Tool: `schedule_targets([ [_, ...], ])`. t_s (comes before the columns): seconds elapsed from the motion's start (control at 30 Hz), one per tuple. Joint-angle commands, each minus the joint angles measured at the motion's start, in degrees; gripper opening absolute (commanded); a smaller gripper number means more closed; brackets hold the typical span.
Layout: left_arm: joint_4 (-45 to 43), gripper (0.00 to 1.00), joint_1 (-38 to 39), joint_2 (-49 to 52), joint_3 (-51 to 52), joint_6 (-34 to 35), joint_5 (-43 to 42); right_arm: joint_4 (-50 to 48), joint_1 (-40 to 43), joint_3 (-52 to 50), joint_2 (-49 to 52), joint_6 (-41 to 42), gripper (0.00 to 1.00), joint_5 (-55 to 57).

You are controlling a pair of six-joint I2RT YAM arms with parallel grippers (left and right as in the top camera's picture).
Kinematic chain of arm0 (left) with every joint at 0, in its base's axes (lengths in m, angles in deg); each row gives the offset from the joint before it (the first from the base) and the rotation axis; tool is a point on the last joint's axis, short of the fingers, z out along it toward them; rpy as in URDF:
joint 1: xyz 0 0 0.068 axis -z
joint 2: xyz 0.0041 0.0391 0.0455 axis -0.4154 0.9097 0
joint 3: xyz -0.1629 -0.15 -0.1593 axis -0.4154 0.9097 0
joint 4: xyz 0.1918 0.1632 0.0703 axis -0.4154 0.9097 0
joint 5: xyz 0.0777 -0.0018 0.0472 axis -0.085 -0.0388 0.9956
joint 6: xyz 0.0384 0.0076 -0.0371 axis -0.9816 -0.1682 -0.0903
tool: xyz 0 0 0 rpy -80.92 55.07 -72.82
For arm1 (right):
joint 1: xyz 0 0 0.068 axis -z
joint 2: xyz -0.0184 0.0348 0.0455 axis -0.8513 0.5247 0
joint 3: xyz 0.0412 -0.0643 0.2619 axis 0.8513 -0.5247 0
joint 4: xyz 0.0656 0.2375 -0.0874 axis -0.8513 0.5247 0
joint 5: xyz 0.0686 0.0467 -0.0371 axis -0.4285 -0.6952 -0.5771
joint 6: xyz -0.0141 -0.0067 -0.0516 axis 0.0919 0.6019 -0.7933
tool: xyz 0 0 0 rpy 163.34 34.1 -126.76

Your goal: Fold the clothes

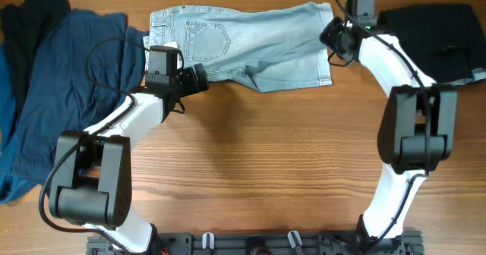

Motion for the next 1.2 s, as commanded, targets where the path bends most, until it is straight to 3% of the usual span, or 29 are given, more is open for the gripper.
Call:
schedule_targets([
  [0.0,0.22,1.00,0.11,0.13,-0.52,-1.16,-0.24,-2.25,-0.20,-0.57,2.80,2.14,0.45,1.44],
  [0.2,0.20,1.00,0.11,0.13,-0.52,-1.16,-0.22,-4.04,-0.20,-0.57,6.69,4.24,0.48,1.60],
  [0.23,0.20,1.00,0.11,0.13,-0.52,-1.16,-0.24,-4.42,-0.20,-0.57,6.69,4.22,0.44,1.62],
  [0.27,0.20,1.00,0.11,0.13,-0.52,-1.16,-0.24,-4.98,-0.17,-0.55,6.67,4.20,0.24,1.57],
  [0.3,0.20,1.00,0.11,0.13,-0.52,-1.16,-0.24,-5.49,-0.07,-0.55,6.64,4.17,0.14,1.55],
  [0.4,0.46,1.00,0.11,0.13,-0.52,-1.16,-0.24,-5.03,1.57,-0.22,5.73,2.82,0.08,-1.11],
  [0.47,0.55,1.00,0.11,0.13,-0.52,-1.16,-0.24,-3.69,2.29,-0.22,3.56,-0.17,0.07,-1.46],
  [0.53,0.63,1.00,0.11,0.13,-0.52,-1.16,-0.24,-0.96,3.10,-0.22,-0.17,-5.35,0.14,-1.90],
  [0.7,0.63,1.00,0.11,0.13,-0.52,-1.16,-0.24,9.99,3.89,-0.22,-6.27,-9.25,0.16,-2.60],
  [0.8,0.63,1.00,0.11,0.13,-0.52,-1.16,-0.24,18.12,3.87,-0.22,-7.15,-9.40,0.05,-5.77],
  [0.97,1.05,1.00,0.09,0.13,-0.52,-1.22,-0.22,33.88,3.89,-0.24,-7.19,-12.04,0.04,-8.09],
  [1.17,1.97,1.00,0.04,0.13,-0.52,-2.89,-0.20,39.58,4.79,-0.22,-7.52,-16.50,0.05,-11.80],
])
